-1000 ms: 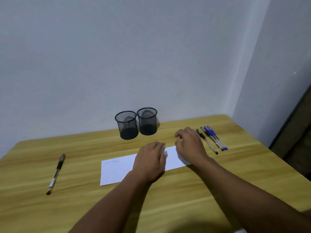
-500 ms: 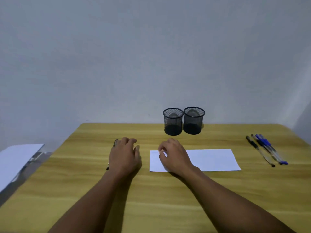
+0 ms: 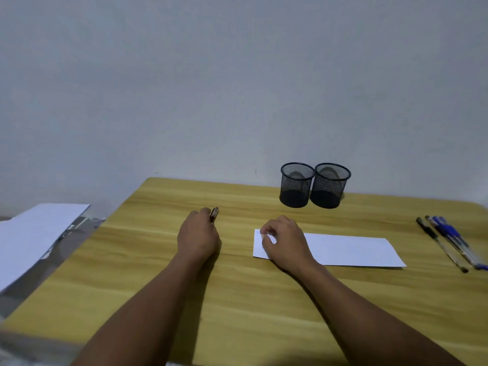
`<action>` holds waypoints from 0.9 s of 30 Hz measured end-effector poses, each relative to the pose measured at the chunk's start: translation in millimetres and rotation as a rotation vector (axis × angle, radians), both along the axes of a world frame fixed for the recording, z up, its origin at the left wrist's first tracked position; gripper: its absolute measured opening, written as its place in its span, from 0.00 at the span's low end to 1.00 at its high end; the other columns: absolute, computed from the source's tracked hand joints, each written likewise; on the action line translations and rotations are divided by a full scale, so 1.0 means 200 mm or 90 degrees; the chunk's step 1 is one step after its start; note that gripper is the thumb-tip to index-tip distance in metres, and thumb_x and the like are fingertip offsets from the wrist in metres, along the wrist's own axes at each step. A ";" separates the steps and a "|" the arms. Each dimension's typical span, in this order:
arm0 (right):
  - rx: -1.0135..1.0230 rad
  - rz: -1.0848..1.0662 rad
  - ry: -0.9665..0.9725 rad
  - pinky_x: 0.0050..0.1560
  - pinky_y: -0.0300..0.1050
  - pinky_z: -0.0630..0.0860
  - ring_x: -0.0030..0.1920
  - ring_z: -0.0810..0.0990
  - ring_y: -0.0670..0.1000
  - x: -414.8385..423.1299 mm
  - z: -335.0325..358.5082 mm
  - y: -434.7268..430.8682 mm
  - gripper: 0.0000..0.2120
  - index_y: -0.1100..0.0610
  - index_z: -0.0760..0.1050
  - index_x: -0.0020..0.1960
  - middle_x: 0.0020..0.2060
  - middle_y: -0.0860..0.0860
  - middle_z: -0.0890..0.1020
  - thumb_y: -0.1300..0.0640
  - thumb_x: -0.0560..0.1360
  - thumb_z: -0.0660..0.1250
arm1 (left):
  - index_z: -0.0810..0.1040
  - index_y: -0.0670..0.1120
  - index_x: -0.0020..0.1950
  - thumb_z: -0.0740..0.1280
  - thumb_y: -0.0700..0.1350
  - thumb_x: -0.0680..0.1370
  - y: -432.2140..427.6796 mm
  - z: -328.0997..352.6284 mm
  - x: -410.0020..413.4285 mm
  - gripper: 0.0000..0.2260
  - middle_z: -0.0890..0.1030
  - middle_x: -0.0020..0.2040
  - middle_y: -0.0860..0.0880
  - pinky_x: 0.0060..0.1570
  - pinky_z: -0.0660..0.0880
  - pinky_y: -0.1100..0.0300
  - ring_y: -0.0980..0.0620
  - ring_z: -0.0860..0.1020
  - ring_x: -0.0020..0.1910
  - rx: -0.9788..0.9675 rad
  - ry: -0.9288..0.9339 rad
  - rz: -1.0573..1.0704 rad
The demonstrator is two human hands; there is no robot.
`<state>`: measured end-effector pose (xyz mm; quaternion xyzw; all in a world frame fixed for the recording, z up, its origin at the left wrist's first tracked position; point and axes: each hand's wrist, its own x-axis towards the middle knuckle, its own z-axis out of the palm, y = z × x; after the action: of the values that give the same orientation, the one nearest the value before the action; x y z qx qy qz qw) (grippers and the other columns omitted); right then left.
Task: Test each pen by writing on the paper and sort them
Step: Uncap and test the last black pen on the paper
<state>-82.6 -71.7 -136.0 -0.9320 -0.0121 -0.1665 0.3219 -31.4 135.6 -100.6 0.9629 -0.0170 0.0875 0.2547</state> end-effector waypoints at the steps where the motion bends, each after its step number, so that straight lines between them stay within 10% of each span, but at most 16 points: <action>1: 0.014 -0.002 0.007 0.52 0.46 0.74 0.49 0.75 0.49 0.00 0.01 0.00 0.04 0.51 0.82 0.48 0.43 0.45 0.77 0.56 0.75 0.69 | 0.75 0.44 0.66 0.62 0.42 0.79 -0.01 0.00 0.01 0.15 0.79 0.57 0.42 0.48 0.74 0.51 0.41 0.78 0.54 -0.019 0.003 -0.008; 6: 0.192 -0.043 0.038 0.45 0.43 0.77 0.38 0.77 0.46 0.00 0.07 0.00 0.06 0.52 0.82 0.47 0.36 0.45 0.80 0.58 0.75 0.66 | 0.70 0.41 0.74 0.60 0.37 0.80 -0.07 0.06 0.04 0.21 0.80 0.59 0.40 0.57 0.75 0.52 0.40 0.79 0.57 -0.206 0.032 -0.041; 10: 0.288 -0.047 0.016 0.37 0.37 0.72 0.31 0.71 0.43 -0.01 0.16 -0.01 0.03 0.53 0.81 0.46 0.32 0.48 0.76 0.60 0.76 0.69 | 0.77 0.40 0.63 0.60 0.36 0.81 -0.17 0.16 0.04 0.12 0.80 0.41 0.44 0.48 0.81 0.48 0.46 0.80 0.37 -0.515 0.112 -0.021; 13: 0.381 0.009 0.034 0.39 0.40 0.75 0.33 0.77 0.46 -0.02 0.22 0.02 0.02 0.55 0.80 0.47 0.33 0.52 0.80 0.57 0.76 0.73 | 0.77 0.41 0.57 0.64 0.39 0.82 -0.25 0.22 0.03 0.05 0.82 0.40 0.44 0.41 0.82 0.54 0.47 0.83 0.40 -0.693 0.144 -0.022; 20: 0.435 0.009 0.064 0.39 0.45 0.73 0.33 0.74 0.50 -0.04 0.28 0.01 0.14 0.57 0.76 0.51 0.34 0.52 0.77 0.48 0.76 0.74 | 0.78 0.41 0.49 0.72 0.43 0.77 -0.31 0.26 -0.01 0.07 0.82 0.40 0.46 0.39 0.77 0.63 0.46 0.86 0.47 -0.818 0.187 -0.102; 27: 0.794 -0.005 0.132 0.26 0.39 0.65 0.25 0.73 0.47 -0.04 0.37 -0.05 0.11 0.59 0.76 0.48 0.33 0.54 0.79 0.51 0.82 0.67 | 0.82 0.45 0.51 0.77 0.45 0.73 -0.31 0.27 -0.06 0.10 0.86 0.43 0.48 0.52 0.75 0.54 0.47 0.86 0.49 -0.781 0.292 -0.211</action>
<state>-90.1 -82.3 -62.8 -0.5801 0.1219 -0.0523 0.8036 -44.2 74.2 -46.7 0.6226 -0.0570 -0.1652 0.7627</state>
